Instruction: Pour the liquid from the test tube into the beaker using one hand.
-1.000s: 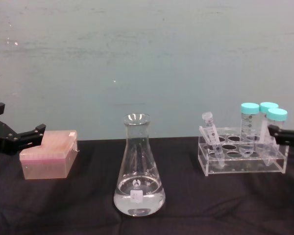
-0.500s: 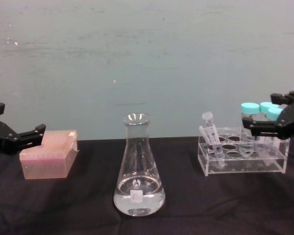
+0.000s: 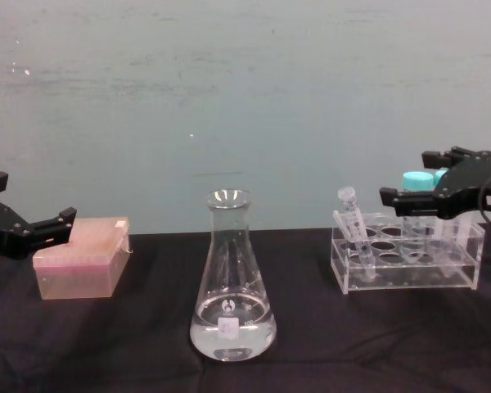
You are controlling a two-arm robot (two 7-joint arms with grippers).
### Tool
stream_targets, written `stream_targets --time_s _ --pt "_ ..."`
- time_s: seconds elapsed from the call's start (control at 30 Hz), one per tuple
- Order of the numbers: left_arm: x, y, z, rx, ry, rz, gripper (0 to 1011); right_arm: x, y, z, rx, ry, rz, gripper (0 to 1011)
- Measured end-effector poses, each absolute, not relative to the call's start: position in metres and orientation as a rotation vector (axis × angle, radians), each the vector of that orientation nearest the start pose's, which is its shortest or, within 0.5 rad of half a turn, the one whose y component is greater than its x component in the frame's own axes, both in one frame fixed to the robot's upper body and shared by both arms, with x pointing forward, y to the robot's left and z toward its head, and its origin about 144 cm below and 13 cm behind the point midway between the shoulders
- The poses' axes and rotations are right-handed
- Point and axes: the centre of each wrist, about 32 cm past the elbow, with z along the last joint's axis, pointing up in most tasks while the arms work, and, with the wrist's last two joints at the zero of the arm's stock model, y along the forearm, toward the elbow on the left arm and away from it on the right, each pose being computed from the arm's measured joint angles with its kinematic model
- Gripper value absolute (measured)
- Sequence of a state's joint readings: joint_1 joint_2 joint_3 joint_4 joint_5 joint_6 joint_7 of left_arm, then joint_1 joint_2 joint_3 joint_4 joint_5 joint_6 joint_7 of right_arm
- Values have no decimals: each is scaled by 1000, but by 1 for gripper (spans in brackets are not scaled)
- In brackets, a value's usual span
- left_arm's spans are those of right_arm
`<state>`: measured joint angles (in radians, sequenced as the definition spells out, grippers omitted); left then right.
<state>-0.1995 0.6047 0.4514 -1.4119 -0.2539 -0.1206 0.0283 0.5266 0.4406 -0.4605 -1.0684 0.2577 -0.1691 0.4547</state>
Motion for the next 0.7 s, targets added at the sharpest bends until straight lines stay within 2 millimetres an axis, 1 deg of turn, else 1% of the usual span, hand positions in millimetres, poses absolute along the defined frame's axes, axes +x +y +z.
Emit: stream_targets --time_s 0.23,0.7 --pt "489 310 1140 304 -285 1248 1000 596 -305 1174 -240 -210 -863 1003" --pt "489 310 1140 304 -285 1248 1000 609 -297 1172 -261 -182 -793 1003"
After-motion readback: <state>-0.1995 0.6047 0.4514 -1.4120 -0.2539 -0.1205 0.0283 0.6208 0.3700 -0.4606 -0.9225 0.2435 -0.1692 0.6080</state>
